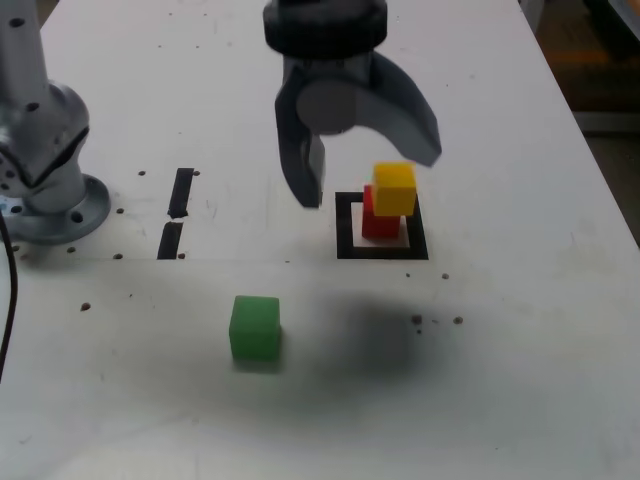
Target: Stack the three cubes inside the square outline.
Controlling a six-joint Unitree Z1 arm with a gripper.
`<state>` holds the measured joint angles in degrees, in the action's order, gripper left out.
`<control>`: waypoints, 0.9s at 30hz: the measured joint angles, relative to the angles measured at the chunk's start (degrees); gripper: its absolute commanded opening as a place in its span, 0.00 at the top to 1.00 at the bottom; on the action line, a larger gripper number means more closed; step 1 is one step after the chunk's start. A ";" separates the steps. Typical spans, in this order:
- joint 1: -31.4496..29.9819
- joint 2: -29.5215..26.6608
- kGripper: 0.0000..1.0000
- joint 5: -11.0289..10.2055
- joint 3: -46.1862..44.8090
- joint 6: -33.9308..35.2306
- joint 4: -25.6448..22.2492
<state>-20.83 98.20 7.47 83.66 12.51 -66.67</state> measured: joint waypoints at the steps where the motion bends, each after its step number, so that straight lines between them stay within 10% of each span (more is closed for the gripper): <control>1: -1.31 -0.09 0.00 0.31 -0.08 1.06 0.18; 27: -12.81 0.36 0.02 6.99 -11.90 9.63 2.70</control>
<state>-33.64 98.56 14.46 71.76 22.14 -63.97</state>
